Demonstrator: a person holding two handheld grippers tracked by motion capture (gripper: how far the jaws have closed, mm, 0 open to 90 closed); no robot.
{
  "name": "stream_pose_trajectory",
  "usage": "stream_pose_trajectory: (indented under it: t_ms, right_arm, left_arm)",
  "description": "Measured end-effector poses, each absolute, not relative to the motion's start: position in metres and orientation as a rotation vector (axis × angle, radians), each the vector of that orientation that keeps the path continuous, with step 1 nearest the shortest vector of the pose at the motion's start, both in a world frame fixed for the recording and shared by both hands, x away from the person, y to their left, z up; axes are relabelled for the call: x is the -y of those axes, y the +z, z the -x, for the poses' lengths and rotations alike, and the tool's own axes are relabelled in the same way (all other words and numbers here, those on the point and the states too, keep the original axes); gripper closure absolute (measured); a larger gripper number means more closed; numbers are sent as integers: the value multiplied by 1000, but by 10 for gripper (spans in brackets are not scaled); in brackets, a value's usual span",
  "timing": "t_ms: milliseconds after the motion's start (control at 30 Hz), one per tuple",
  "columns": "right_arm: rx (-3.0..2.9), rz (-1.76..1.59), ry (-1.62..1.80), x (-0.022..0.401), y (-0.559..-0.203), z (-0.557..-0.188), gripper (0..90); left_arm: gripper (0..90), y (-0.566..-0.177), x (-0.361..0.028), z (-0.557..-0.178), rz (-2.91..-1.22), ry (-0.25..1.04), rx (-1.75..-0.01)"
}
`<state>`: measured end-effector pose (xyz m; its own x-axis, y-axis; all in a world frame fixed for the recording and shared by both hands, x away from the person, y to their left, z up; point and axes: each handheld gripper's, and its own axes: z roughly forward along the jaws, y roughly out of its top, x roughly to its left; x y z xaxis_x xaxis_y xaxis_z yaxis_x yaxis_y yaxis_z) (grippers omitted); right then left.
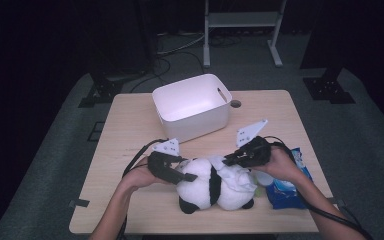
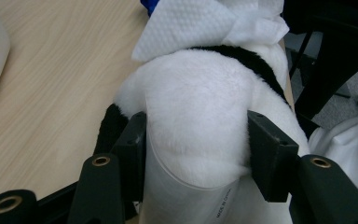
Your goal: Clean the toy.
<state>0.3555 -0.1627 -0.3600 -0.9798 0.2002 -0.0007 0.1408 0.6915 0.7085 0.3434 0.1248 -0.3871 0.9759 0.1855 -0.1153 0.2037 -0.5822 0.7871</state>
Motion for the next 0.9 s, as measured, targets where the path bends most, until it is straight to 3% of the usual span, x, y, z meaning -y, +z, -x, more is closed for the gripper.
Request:
stream_pose_trajectory:
  t_ms: [333, 900]
  right_arm:
    - [-2851, -138, 1253, 116, -349, -356, 839]
    - [-2907, -108, 1107, 140, -344, -350, 579]
  left_arm:
    - [442, -388, -125, -343, -2200, -28, -271]
    - [432, -387, -125, -343, -2207, -28, -271]
